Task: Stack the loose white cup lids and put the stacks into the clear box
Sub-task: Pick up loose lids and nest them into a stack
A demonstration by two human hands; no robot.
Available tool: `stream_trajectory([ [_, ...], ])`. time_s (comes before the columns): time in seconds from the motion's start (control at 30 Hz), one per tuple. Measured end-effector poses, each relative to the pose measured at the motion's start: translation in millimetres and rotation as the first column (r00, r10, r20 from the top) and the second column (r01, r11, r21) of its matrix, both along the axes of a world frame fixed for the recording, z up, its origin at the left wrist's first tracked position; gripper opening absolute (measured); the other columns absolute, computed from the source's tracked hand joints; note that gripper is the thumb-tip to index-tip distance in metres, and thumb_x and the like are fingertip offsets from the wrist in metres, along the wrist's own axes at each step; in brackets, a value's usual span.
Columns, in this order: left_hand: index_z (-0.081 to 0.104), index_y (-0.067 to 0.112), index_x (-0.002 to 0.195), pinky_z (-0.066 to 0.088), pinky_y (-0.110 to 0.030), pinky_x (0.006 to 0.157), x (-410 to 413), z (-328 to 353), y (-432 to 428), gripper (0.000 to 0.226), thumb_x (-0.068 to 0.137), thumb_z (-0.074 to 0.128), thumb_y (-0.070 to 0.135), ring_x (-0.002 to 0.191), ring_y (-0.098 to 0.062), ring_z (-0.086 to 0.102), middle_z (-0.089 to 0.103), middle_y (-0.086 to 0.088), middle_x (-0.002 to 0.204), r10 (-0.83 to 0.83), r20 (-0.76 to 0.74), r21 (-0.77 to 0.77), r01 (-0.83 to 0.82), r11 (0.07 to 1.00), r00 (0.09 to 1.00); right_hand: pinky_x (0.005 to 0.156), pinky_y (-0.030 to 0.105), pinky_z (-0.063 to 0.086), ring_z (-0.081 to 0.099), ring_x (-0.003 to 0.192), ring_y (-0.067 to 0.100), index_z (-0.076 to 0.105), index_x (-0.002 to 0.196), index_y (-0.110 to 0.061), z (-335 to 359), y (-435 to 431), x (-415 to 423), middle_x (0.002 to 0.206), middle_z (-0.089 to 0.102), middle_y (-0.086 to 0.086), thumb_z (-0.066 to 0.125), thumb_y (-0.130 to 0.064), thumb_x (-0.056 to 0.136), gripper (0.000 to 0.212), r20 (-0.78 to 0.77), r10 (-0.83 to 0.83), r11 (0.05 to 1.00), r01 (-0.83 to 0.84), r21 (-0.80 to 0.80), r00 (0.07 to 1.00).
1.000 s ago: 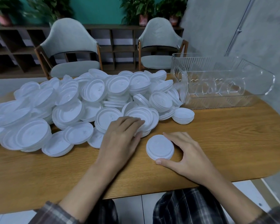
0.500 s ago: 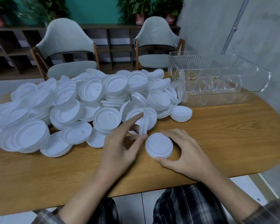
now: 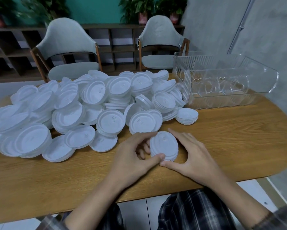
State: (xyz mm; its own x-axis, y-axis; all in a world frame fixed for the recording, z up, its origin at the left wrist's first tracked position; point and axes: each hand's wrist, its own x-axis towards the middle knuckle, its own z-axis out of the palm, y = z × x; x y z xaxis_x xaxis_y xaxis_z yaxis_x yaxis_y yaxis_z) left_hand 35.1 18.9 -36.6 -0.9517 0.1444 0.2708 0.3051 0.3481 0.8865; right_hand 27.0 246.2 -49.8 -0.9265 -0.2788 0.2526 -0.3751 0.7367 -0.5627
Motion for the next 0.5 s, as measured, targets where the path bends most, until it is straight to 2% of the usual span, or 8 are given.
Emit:
stream_trajectory([
  [0.07, 0.074, 0.037, 0.120, 0.044, -0.015, 0.066, 0.4, -0.7, 1.2, 0.053, 0.072, 0.096, 0.035, 0.072, -0.012, 0.058, 0.063, 0.010, 0.087, 0.024, -0.094, -0.100, -0.034, 0.994, 0.995, 0.107, 0.024, 0.041, 0.045, 0.130, -0.004, 0.043, 0.156, -0.032, 0.0, -0.2, 0.4, 0.134, 0.055, -0.025, 0.071, -0.081, 0.071, 0.102, 0.006, 0.002, 1.000, -0.002, 0.001, 1.000],
  [0.17, 0.075, 0.037, 0.114, 0.043, -0.015, 0.067, -1.1, -1.2, 1.3, 0.049, 0.069, 0.095, 0.043, 0.081, -0.014, 0.059, 0.062, 0.013, 0.092, 0.048, -0.151, -0.162, -0.072, 0.984, 0.987, 0.107, 0.026, 0.043, 0.044, 0.130, -0.004, 0.045, 0.155, -0.030, 0.7, 0.0, 0.4, 0.134, 0.053, -0.027, 0.070, -0.083, 0.070, 0.104, 0.029, 0.004, 1.000, -0.004, 0.011, 1.000],
  [0.33, 0.073, 0.036, 0.110, 0.045, -0.014, 0.068, 1.9, -0.1, 0.3, 0.047, 0.068, 0.095, 0.041, 0.077, -0.005, 0.059, 0.063, 0.014, 0.081, 0.048, -0.062, -0.145, -0.057, 0.988, 0.997, 0.106, 0.027, 0.043, 0.042, 0.129, -0.006, 0.043, 0.157, -0.029, 2.6, -0.5, 0.8, 0.133, 0.051, -0.030, 0.063, -0.091, 0.068, 0.111, 0.051, 0.012, 1.000, -0.013, 0.027, 0.999],
  [0.5, 0.071, 0.030, 0.123, 0.051, -0.018, 0.072, 0.9, -0.7, 1.5, 0.060, 0.069, 0.095, 0.036, 0.088, -0.011, 0.064, 0.069, 0.017, 0.097, 0.049, -0.082, -0.130, -0.059, 0.990, 0.995, 0.106, 0.028, 0.044, 0.043, 0.129, -0.004, 0.044, 0.157, -0.025, 3.0, -1.8, 1.4, 0.132, 0.052, -0.027, 0.067, -0.083, 0.072, 0.106, 0.042, 0.003, 0.999, -0.005, 0.034, 0.999],
])
